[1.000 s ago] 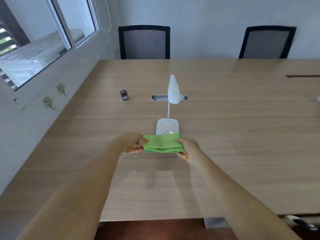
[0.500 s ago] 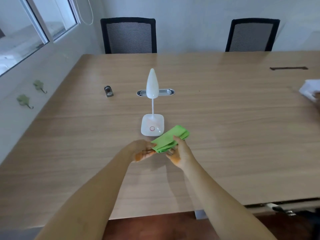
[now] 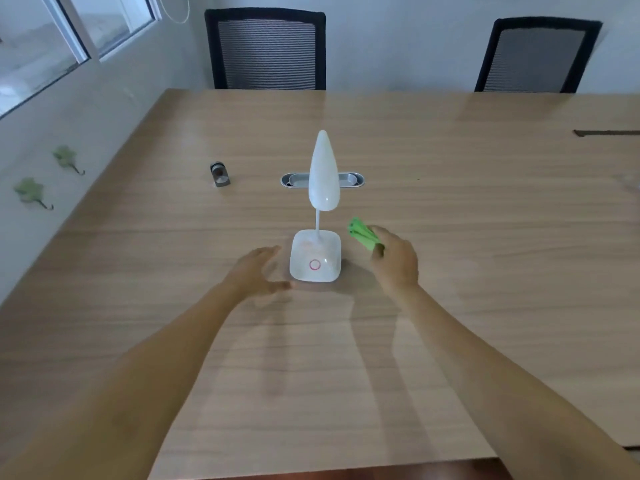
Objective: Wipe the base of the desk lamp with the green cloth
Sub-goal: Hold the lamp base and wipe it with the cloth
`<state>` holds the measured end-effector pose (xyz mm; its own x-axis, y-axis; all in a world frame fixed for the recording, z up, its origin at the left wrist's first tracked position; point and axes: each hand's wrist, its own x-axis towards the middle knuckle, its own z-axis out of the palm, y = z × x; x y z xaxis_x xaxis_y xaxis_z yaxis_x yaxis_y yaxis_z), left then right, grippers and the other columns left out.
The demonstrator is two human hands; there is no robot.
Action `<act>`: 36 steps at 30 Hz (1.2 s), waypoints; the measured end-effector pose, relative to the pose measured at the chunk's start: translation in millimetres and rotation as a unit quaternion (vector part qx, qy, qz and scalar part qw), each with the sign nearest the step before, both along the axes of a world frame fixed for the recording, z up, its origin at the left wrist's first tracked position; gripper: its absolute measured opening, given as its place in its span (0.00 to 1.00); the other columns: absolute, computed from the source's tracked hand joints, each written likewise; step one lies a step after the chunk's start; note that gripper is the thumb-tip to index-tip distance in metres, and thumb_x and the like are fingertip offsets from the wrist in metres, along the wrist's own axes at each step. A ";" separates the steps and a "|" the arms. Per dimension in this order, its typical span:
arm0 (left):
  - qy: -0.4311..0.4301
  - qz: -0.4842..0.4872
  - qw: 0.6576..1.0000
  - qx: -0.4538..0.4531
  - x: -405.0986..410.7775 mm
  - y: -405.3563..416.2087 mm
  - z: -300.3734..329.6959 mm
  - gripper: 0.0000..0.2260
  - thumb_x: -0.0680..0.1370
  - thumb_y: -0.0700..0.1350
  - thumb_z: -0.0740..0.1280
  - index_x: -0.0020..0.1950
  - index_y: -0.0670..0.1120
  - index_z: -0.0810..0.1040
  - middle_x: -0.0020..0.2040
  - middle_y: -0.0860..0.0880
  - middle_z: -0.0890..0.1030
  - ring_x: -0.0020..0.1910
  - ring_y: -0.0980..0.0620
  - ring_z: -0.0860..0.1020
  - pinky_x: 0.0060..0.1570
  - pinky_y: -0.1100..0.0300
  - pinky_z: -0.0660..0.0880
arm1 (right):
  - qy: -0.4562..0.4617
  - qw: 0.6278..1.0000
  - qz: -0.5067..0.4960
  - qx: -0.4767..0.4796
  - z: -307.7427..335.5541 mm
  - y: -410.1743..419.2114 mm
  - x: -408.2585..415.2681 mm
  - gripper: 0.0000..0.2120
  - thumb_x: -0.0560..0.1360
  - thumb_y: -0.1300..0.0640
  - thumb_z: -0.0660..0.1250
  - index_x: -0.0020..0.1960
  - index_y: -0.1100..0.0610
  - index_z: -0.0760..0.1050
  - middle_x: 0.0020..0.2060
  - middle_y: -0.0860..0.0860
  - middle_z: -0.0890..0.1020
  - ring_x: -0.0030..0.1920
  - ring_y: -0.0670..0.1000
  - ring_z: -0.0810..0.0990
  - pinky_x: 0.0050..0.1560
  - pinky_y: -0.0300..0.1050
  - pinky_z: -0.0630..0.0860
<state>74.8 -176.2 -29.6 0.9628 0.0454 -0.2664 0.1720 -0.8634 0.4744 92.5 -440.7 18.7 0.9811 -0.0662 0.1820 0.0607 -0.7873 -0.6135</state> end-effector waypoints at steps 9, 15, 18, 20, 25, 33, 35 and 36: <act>-0.037 -0.066 0.997 -0.004 21.5 -5.5 -20.3 0.36 0.69 0.62 0.70 0.73 0.54 0.62 0.77 0.47 0.58 0.76 0.48 0.54 0.77 0.51 0.52 | -0.007 0.983 0.143 -0.113 -34.5 31.4 25.4 0.25 0.72 0.68 0.57 0.65 0.52 0.74 0.62 0.49 0.80 0.56 0.60 0.74 0.60 0.49 0.71; -0.050 -0.106 0.992 0.044 20.2 -6.8 -10.6 0.36 0.71 0.62 0.67 0.74 0.52 0.60 0.77 0.49 0.58 0.77 0.48 0.52 0.77 0.54 0.49 | 0.024 0.982 0.172 -0.079 -45.1 27.5 13.6 0.26 0.70 0.70 0.59 0.62 0.50 0.77 0.60 0.48 0.81 0.54 0.61 0.73 0.57 0.53 0.73; -0.068 -0.123 0.988 0.057 18.3 -8.9 -5.0 0.36 0.71 0.62 0.67 0.74 0.50 0.60 0.77 0.50 0.60 0.76 0.49 0.53 0.74 0.61 0.47 | 0.016 0.967 0.226 -0.117 -43.4 16.8 3.6 0.26 0.68 0.70 0.59 0.61 0.50 0.78 0.60 0.46 0.81 0.52 0.60 0.72 0.55 0.54 0.72; -0.061 -0.130 0.987 0.071 18.5 -9.2 -2.5 0.36 0.71 0.63 0.66 0.74 0.49 0.59 0.77 0.50 0.60 0.76 0.49 0.53 0.75 0.59 0.48 | 0.017 0.953 0.268 -0.142 -43.0 7.7 -5.5 0.26 0.69 0.70 0.60 0.60 0.50 0.78 0.59 0.45 0.82 0.53 0.59 0.72 0.54 0.53 0.71; -0.046 -0.126 0.988 0.077 18.6 -9.2 1.5 0.36 0.71 0.63 0.67 0.74 0.50 0.61 0.77 0.52 0.60 0.76 0.47 0.54 0.75 0.54 0.54 | -0.032 0.961 0.252 -0.108 -26.9 2.2 -8.3 0.25 0.67 0.71 0.60 0.58 0.53 0.79 0.55 0.50 0.84 0.52 0.60 0.74 0.55 0.54 0.71; -0.027 -0.154 0.982 0.107 20.2 -10.1 10.5 0.36 0.70 0.63 0.67 0.74 0.51 0.61 0.77 0.52 0.59 0.75 0.46 0.56 0.75 0.53 0.55 | 0.097 0.951 0.244 -0.163 -21.0 44.3 26.0 0.27 0.72 0.66 0.57 0.66 0.45 0.72 0.66 0.46 0.76 0.58 0.60 0.70 0.62 0.52 0.69; -0.025 -0.159 0.981 0.108 20.9 -10.0 12.0 0.37 0.70 0.63 0.68 0.74 0.50 0.61 0.77 0.51 0.60 0.75 0.46 0.56 0.75 0.53 0.55 | 0.110 0.953 0.239 -0.151 -23.6 42.6 18.4 0.27 0.71 0.66 0.59 0.65 0.44 0.72 0.65 0.46 0.76 0.59 0.60 0.69 0.63 0.54 0.68; -0.027 -0.161 0.981 0.107 20.8 -10.2 12.4 0.37 0.70 0.62 0.68 0.74 0.50 0.60 0.77 0.51 0.60 0.75 0.46 0.56 0.75 0.53 0.55 | 0.108 0.952 0.244 -0.148 -25.2 39.7 11.8 0.27 0.71 0.65 0.60 0.65 0.44 0.72 0.65 0.47 0.77 0.59 0.59 0.68 0.62 0.54 0.68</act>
